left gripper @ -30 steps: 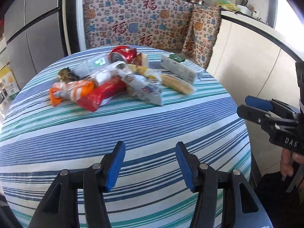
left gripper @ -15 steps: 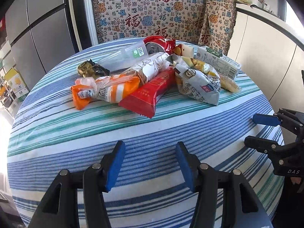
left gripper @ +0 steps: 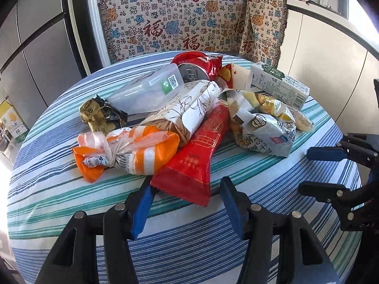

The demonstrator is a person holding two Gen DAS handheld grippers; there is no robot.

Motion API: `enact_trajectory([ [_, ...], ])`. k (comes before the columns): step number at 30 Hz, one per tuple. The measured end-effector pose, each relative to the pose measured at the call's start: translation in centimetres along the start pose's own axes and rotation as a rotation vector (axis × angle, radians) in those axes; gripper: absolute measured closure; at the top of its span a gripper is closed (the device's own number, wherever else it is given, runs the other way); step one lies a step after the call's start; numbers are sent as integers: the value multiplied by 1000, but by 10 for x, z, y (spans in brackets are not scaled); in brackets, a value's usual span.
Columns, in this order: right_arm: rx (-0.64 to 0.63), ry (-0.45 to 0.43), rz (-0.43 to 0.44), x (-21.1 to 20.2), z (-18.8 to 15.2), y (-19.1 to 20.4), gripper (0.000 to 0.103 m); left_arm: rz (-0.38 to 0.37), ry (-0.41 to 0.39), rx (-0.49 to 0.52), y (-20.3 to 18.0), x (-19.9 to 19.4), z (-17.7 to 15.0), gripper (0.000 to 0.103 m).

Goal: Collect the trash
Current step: 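Return both tools over the table toward the remaining wrappers, then grasp the red candy wrapper with the left tool while the right tool grasps the white-yellow snack bag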

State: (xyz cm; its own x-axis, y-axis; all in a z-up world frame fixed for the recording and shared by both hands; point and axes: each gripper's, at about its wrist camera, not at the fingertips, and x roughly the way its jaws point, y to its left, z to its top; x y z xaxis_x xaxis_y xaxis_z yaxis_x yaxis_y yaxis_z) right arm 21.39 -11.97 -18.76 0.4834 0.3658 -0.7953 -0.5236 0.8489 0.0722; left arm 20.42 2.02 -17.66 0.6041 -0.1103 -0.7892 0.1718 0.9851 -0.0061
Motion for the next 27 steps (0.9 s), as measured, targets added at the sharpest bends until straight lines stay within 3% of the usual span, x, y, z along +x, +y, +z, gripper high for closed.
enact_trajectory([
  [6, -4, -39, 28, 16, 19, 3, 60, -9, -9, 16, -1, 0, 2, 47],
  [8, -9, -47, 43, 18, 21, 6, 70, -3, -17, 30, -2, -1, 2, 47],
  [10, -11, -61, 47, 14, 20, 7, 95, -2, -23, 40, -3, -2, 2, 63],
  [11, -7, -62, 45, 12, 18, 7, 95, -4, -23, 45, -4, -2, 1, 67],
  [13, -1, -57, 43, 7, 11, 6, 96, -15, -25, 52, -6, -3, 0, 85],
  [16, 11, -39, 34, -6, -4, 1, 96, -31, -28, 63, -11, -10, -7, 91],
  [22, 42, -1, -6, -37, -36, -11, 95, -92, 0, 111, -34, -33, -38, 91],
  [24, 46, 0, -3, -40, -42, -14, 95, -104, 12, 116, -40, -39, -44, 87],
  [26, 47, -3, -4, -40, -44, -14, 92, -105, 16, 83, -38, -40, -41, 67],
  [27, 51, -1, -3, -39, -45, -14, 92, -100, 2, 53, -32, -40, -37, 51],
])
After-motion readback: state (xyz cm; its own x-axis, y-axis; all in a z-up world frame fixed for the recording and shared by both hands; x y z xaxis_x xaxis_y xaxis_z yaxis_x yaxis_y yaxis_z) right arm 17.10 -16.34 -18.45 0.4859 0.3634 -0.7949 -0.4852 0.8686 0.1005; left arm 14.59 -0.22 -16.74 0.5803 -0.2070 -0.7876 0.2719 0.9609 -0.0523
